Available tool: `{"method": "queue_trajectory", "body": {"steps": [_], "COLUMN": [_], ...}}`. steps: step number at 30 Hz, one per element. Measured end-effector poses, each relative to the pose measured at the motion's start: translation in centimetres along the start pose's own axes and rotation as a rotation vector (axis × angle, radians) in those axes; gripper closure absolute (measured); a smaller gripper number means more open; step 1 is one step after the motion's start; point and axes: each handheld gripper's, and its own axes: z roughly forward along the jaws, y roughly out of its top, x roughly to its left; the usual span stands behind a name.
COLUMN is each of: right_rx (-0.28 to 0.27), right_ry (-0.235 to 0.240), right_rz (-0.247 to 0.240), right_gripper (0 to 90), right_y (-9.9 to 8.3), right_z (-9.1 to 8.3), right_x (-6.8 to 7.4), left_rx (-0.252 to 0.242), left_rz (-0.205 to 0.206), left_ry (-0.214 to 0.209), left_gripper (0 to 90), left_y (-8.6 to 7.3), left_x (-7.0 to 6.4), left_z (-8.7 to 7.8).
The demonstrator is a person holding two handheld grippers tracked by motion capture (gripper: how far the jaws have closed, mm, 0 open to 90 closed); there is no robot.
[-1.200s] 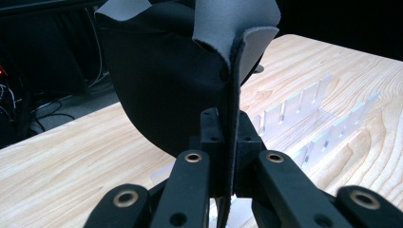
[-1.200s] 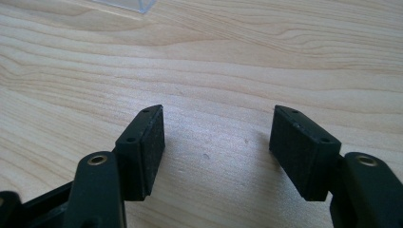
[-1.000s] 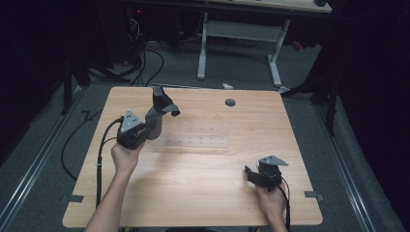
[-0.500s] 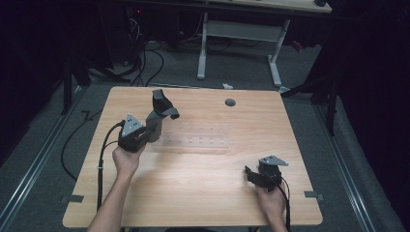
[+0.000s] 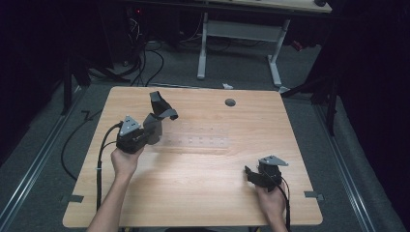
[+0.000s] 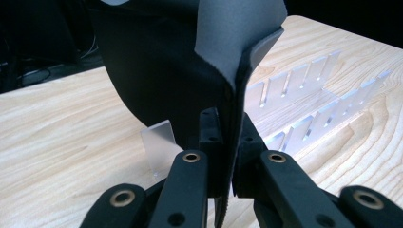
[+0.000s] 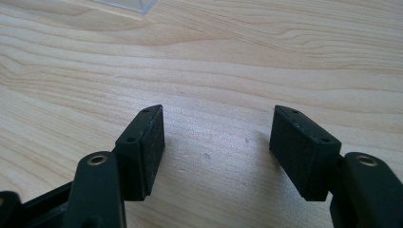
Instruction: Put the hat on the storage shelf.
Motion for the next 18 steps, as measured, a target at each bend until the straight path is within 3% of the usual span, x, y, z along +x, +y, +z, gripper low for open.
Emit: {"method": "queue_trajectory", "body": {"steps": [9,11,13,18], "right_rx": [0.000,-0.001,0.000,0.001], "right_ry": [0.000,0.001,0.000,0.000], "right_rz": [0.002,0.002,0.003,0.002], "right_gripper": [36.6,36.7,36.7,36.6], "right_y": [0.0,0.0,0.0,0.0], "right_z": [0.0,0.0,0.0,0.0], "right_x": [0.0,0.0,0.0,0.0], "left_rx": [0.047,0.047,0.052,0.059], "left_rz": [-0.024,-0.032,-0.068,-0.082], "left_ry": [0.032,0.048,0.067,0.094], "left_gripper": [77.7,67.7,55.8,37.4], "left_y": [0.0,-0.1,-0.3,-0.9], "left_x": [0.4,0.6,0.9,1.1], "left_z": [-0.4,-0.5,-0.9,-1.9]}}
